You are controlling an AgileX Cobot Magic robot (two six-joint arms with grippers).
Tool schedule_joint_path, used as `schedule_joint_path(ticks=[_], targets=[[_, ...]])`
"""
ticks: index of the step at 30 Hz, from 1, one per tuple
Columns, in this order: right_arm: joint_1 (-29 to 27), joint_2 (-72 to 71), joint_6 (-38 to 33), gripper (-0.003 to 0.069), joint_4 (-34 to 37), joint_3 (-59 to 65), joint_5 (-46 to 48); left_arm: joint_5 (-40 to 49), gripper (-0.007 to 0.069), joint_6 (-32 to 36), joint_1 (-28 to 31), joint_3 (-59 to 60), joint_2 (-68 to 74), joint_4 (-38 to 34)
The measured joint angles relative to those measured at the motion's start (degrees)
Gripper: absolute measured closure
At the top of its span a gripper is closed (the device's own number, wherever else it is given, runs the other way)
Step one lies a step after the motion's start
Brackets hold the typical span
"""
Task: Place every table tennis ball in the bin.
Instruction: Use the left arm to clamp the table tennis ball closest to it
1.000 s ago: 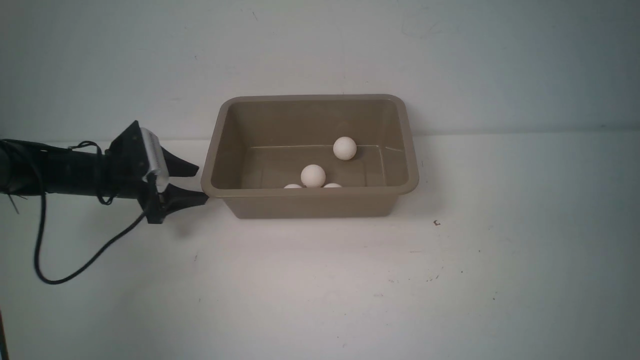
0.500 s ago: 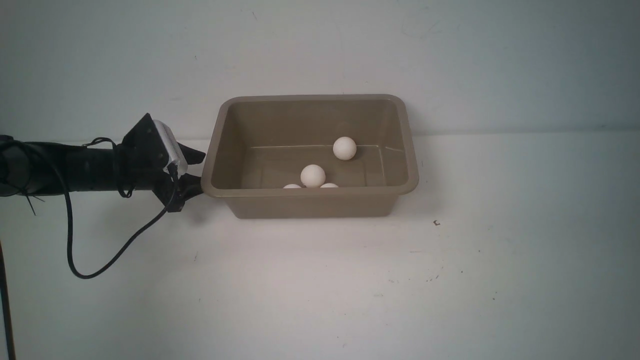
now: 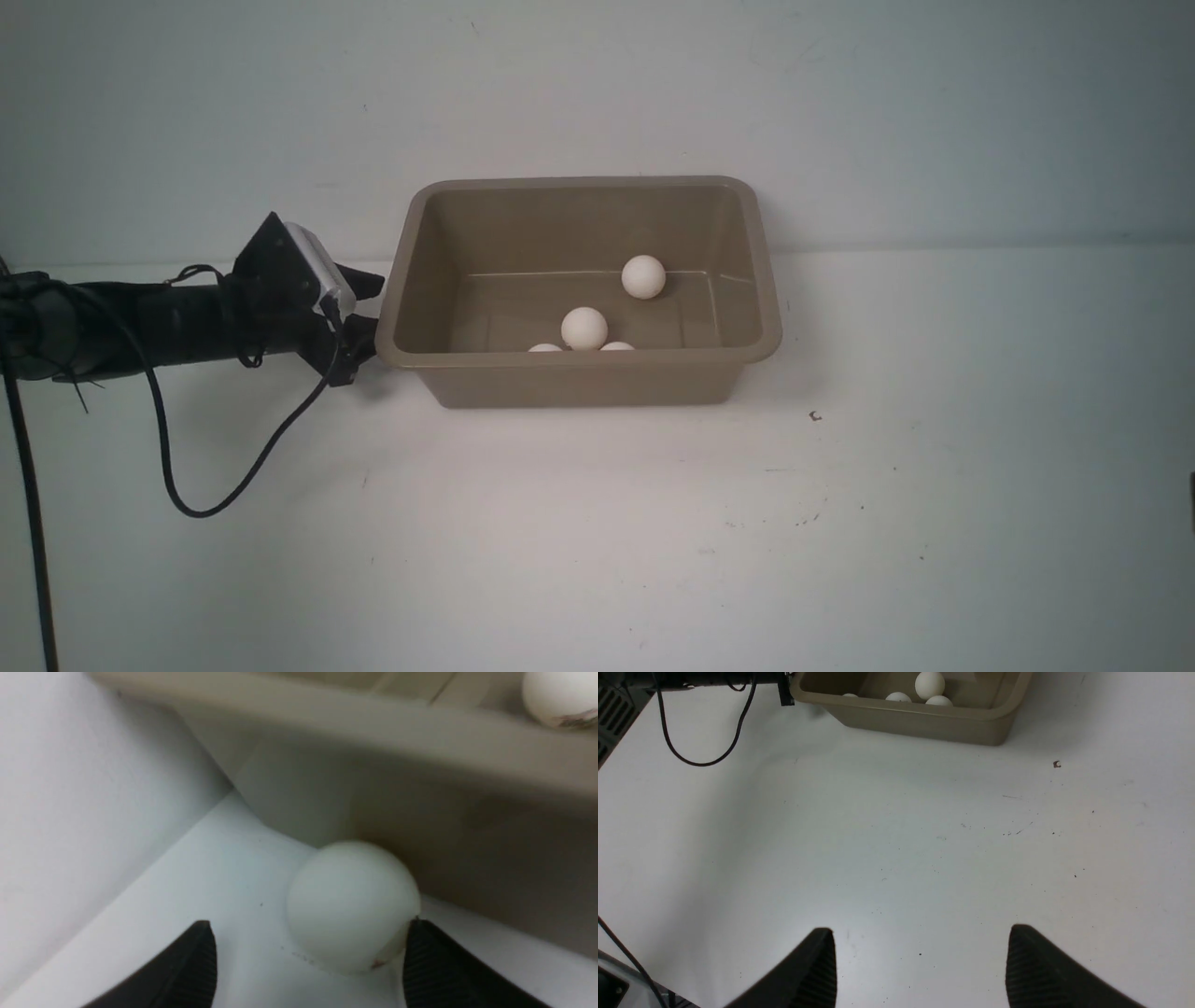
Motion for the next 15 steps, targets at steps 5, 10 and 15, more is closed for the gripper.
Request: schedule_joint_path(ticks=[5,10,15], targets=[[0.0,1.5,0.0,0.0216,0.3,0.0,-0.1,2.4,0.0143,-3.3,-0.1,-4.1,3.3,0.1],[0.0,3.0,-0.1,0.0216,1.2,0.0,-0.1,1.8,0.0143,-3.0,-1.3,-5.7,3.4,0.1],[0.0,3.2,-0.7,0.0216,1.2,0.0,-1.7,-0.6,0.0143,-2.3,-3.0,-6.5,3.4,0.3]])
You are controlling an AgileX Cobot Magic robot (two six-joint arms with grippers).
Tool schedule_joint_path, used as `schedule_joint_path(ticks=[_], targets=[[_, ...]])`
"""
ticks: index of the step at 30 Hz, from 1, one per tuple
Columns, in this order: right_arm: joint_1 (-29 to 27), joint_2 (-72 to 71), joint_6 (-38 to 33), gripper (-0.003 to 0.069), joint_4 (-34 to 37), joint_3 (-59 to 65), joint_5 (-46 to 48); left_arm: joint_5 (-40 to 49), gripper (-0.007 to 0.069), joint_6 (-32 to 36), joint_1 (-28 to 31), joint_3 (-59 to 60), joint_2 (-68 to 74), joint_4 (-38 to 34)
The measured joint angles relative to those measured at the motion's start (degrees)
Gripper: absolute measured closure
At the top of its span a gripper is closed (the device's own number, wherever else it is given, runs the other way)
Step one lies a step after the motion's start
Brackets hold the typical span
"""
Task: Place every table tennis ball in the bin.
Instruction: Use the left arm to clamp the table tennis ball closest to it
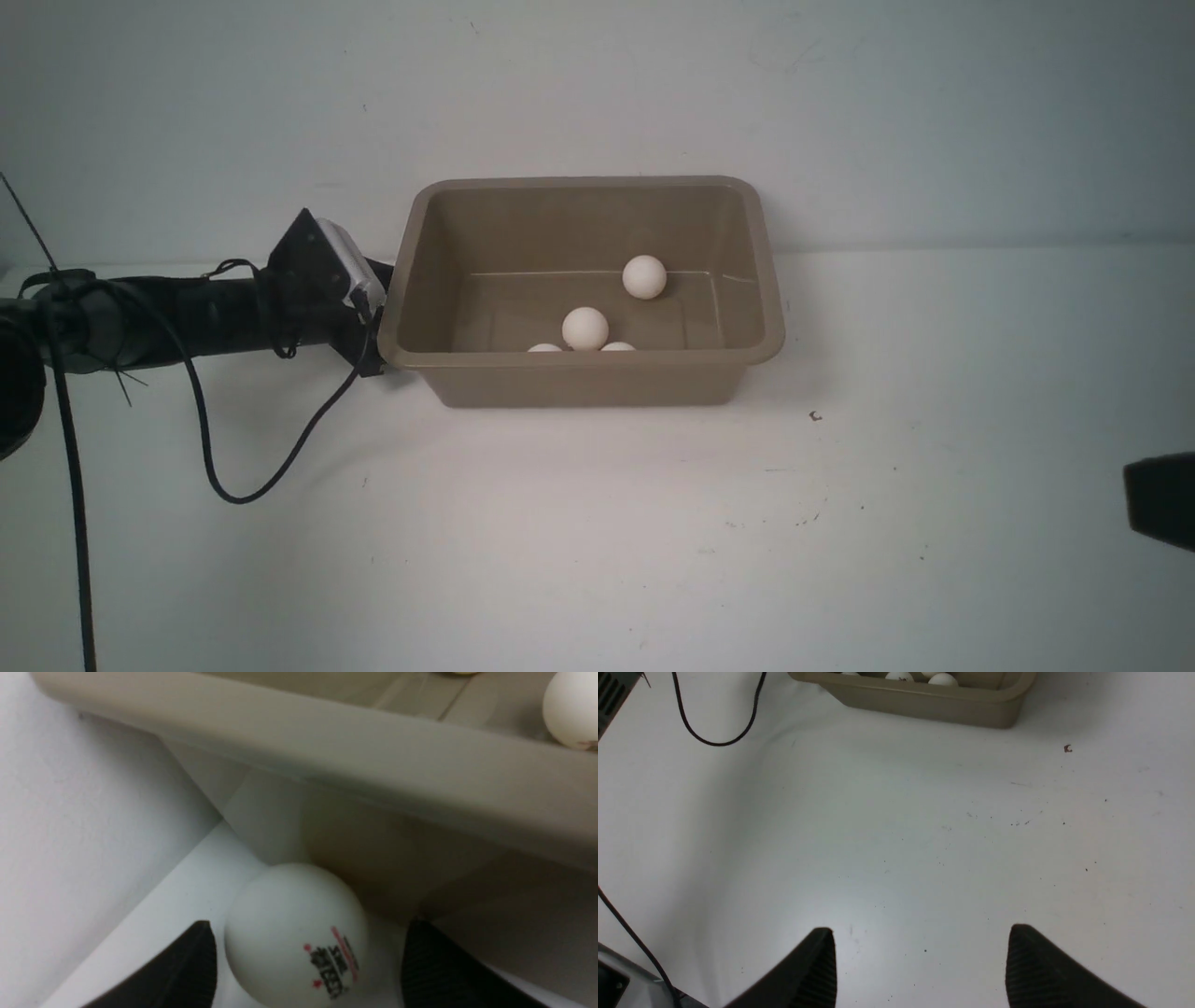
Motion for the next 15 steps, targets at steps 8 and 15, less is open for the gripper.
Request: schedule_joint_path(ticks=[8,15], targets=[[0.0,0.0,-0.1,0.0216,0.7,0.0,-0.7,-4.6,0.0143,0.6,-2.7,-3.3,1.5,-1.5],[0.0,0.0,-0.2,0.0216,1.2,0.0,-0.7,-7.9,0.0258,0.8,-3.8,-5.0,2.6,-4.8]])
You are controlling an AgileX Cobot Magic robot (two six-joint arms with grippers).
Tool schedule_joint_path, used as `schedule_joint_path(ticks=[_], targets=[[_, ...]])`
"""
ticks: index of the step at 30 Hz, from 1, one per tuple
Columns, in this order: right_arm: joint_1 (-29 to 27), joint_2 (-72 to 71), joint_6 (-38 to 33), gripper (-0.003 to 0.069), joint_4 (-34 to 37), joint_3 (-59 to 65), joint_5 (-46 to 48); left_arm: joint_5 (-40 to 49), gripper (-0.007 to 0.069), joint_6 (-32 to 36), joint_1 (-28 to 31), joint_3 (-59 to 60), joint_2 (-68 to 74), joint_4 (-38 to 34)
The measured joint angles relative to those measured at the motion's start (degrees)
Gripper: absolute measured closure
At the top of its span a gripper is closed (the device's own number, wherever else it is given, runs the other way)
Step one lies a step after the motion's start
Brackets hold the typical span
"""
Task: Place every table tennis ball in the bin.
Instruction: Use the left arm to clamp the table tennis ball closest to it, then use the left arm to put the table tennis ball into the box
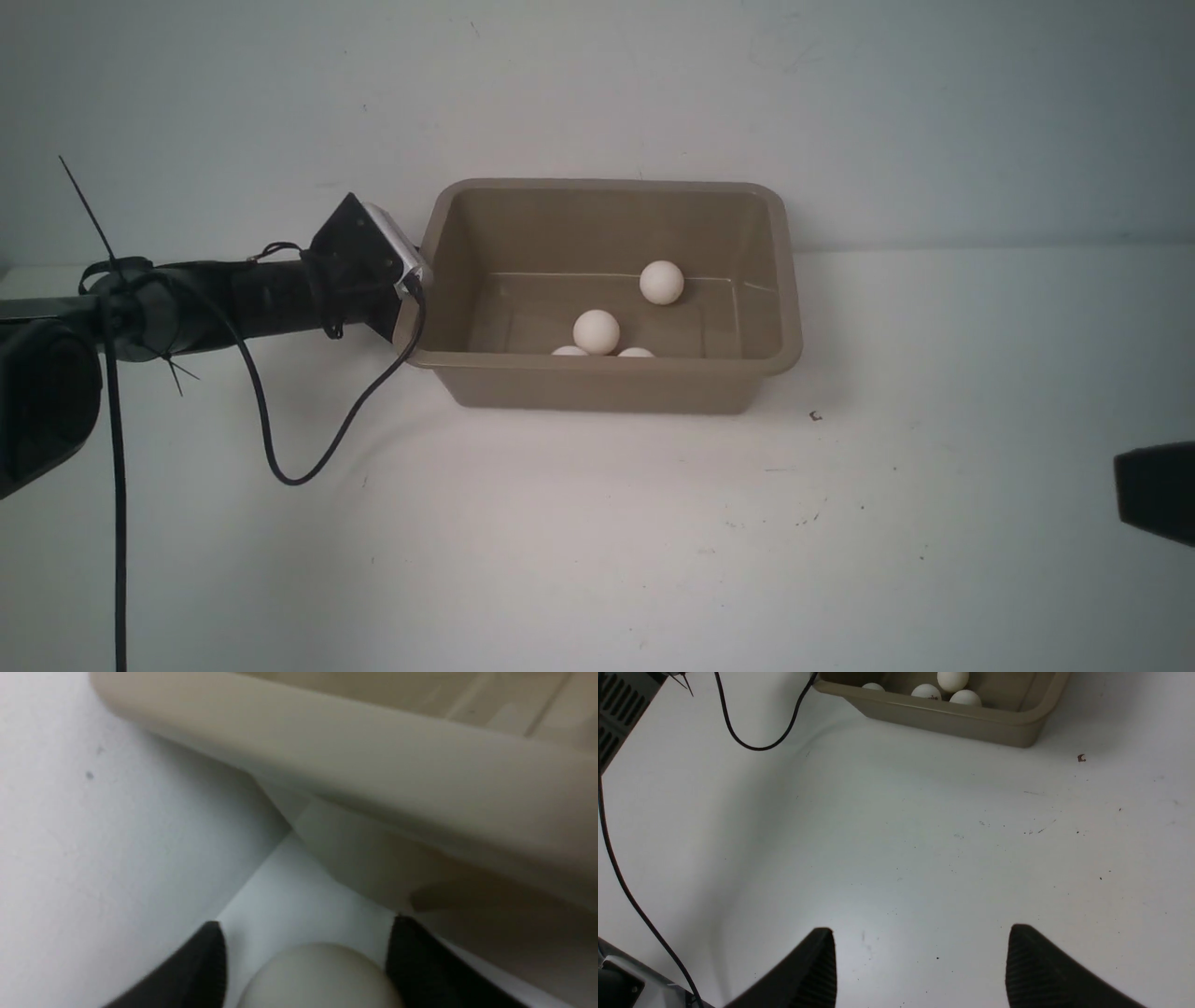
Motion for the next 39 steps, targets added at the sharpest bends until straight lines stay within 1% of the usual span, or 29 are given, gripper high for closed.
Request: schedule_joint_path(ticks=[1,11,14,18,19,22,25,26,28,30,31,32,34,37,38,39], targets=[[0.0,0.0,0.0,0.0216,0.1,0.0,-0.1,-0.1,0.0291,0.0,0.0,0.0,0.1,-0.7],[0.0,0.0,0.0,0.0216,0.1,0.0,-2.1,0.1,0.0291,-0.4,1.2,0.0,-0.1,-1.2],[0.0,0.0,0.0,0.0216,0.1,0.0,-2.9,1.4,0.0291,-2.7,2.1,0.1,-2.1,-0.6],[0.0,0.0,-0.4,0.0216,0.1,0.0,-3.9,1.8,0.0291,-6.2,2.9,0.1,-9.2,-0.4],[0.0,0.0,-0.5,0.0216,0.1,0.0,-3.9,1.8,0.0291,-6.5,2.9,0.1,-9.2,-0.4],[0.0,0.0,-0.6,0.0216,-1.3,0.0,-4.3,1.9,0.0291,-12.3,2.7,0.0,-16.4,0.6],[0.0,0.0,-1.5,0.0216,-2.8,0.0,-5.1,4.3,0.0291,-20.6,0.8,0.0,-19.6,4.1],[0.0,0.0,-1.6,0.0216,-2.9,0.0,-5.2,4.5,0.0291,-21.0,0.6,0.0,-19.6,4.5],[0.0,0.0,-2.0,0.0216,-3.7,0.0,-5.9,5.6,0.0291,-24.3,-1.4,0.0,-19.9,8.1],[0.0,0.0,-2.8,0.0216,-4.4,0.0,-6.9,4.9,0.0291,-27.9,-5.3,0.0,-19.3,14.4],[0.0,0.0,-2.8,0.0216,-4.5,0.0,-6.9,4.9,0.0291,-28.2,-5.6,0.0,-19.2,14.4],[0.0,0.0,-3.4,0.0216,-4.7,0.0,-7.3,2.7,0.0291,-29.7,-7.7,0.1,-18.4,16.6],[0.0,0.0,-3.8,0.0216,-4.9,0.0,-7.5,-0.9,0.0291,-30.5,-10.3,0.1,-17.5,17.8],[0.0,0.0,-5.0,0.0216,-5.1,0.0,-7.6,-6.8,0.0291,-31.9,-13.2,0.1,-16.4,19.8],[0.0,0.0,-5.1,0.0216,-5.1,0.0,-7.6,-7.1,0.0291,-32.1,-13.3,0.1,-16.4,19.9],[0.0,0.0,-5.7,0.0216,-5.1,0.0,-7.6,-9.2,0.0291,-35.3,-14.5,0.1,-16.3,21.7]])
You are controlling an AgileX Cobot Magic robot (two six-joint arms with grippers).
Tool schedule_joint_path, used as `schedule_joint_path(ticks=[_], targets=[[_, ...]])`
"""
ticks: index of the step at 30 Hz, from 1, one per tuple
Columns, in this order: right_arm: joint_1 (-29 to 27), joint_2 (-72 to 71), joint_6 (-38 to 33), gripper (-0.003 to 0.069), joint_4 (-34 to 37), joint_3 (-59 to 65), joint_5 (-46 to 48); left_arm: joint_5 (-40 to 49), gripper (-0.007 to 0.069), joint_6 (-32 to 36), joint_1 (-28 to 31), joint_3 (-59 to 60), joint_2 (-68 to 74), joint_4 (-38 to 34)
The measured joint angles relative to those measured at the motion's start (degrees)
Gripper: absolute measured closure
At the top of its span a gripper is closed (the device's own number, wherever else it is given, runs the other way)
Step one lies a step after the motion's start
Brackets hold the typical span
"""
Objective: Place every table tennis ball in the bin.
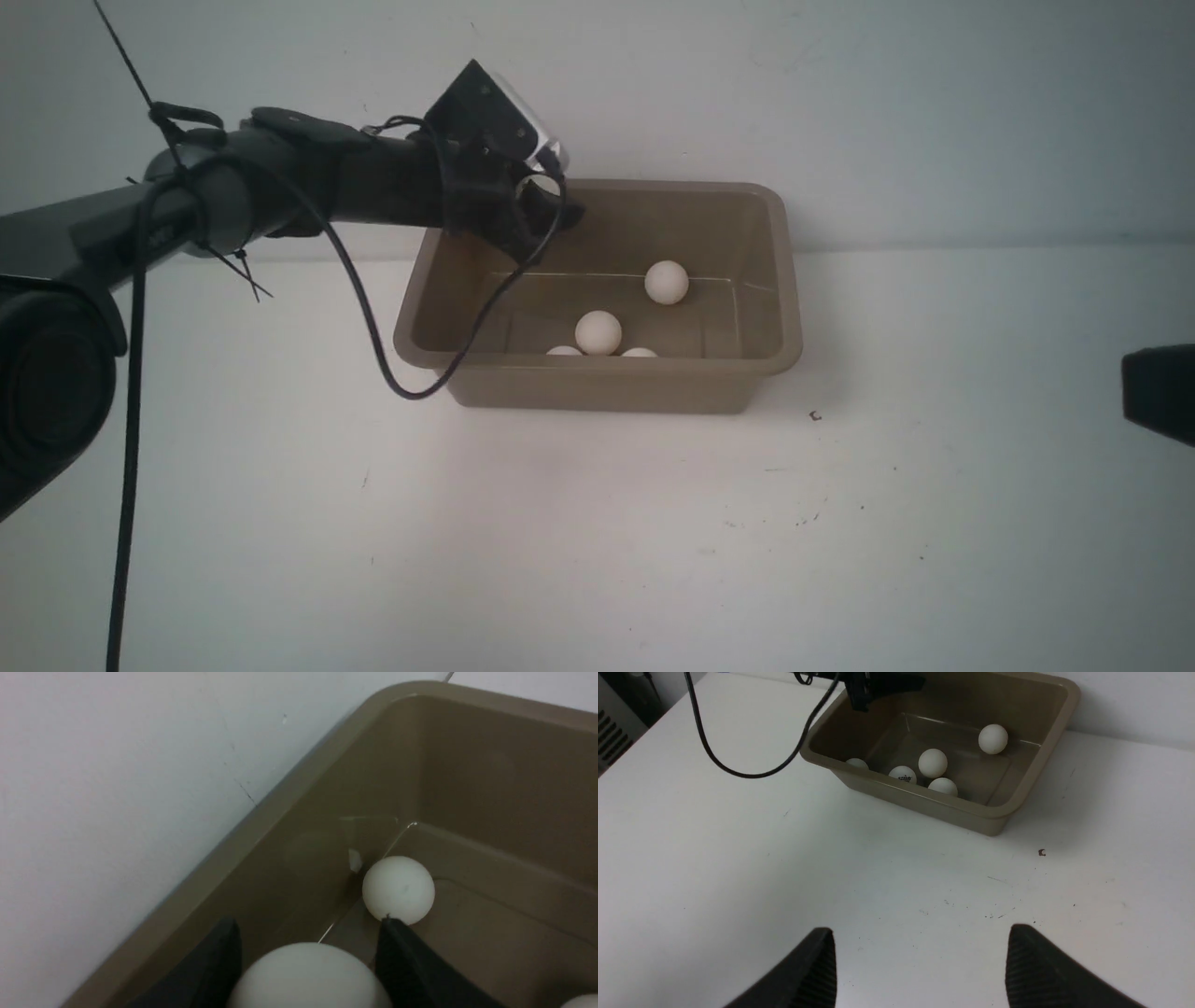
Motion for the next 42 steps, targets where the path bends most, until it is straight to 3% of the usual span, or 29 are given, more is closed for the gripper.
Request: schedule_joint_path(ticks=[5,9,12,15,19,20,21,24,28,32,36,42], targets=[[0.0,0.0,-0.8,0.0216,0.0,0.0,0.0,-0.9,0.0256,-9.6,-0.9,0.0,0.0,5.2],[0.0,0.0,-0.9,0.0216,0.0,0.0,0.0,-1.3,0.0112,-23.2,-0.9,0.0,-0.1,13.9],[0.0,0.0,-1.7,0.0216,-0.1,0.0,0.0,-0.2,0.0084,-29.7,-0.9,0.1,-1.6,19.4],[0.0,0.0,-3.0,0.0216,-0.5,0.0,-0.1,1.7,0.0125,-31.4,-0.9,0.4,-5.1,22.2],[0.0,0.0,-4.0,0.0230,-3.5,0.0,-1.0,3.2,0.0307,-32.2,-0.8,0.4,-15.2,24.9],[0.0,0.0,-4.1,0.0253,-6.8,0.0,-1.3,4.8,0.0438,-32.9,-0.4,0.4,-21.8,25.5],[0.0,-0.1,-4.1,0.0267,-8.0,0.0,-1.3,6.6,0.0496,-33.5,0.0,0.3,-24.9,25.8],[0.0,-1.5,-3.9,0.0350,-13.8,1.0,-2.1,14.1,0.0606,-36.7,2.8,1.3,-35.5,27.3],[0.0,-7.6,-3.1,0.0498,-19.1,5.5,-4.5,18.6,0.0629,-38.8,8.3,9.5,-48.1,30.1],[0.0,-19.9,3.3,0.0646,-24.1,14.6,-6.4,13.7,0.0629,-39.0,14.9,25.8,-61.2,30.9],[0.0,-29.4,11.3,0.0671,-28.2,22.3,-6.8,2.3,0.0629,-37.2,17.6,40.9,-72.6,28.1],[0.0,-35.6,13.4,0.0675,-29.0,27.2,-5.1,-2.7,0.0629,-32.1,17.9,57.0,-84.1,24.8]])
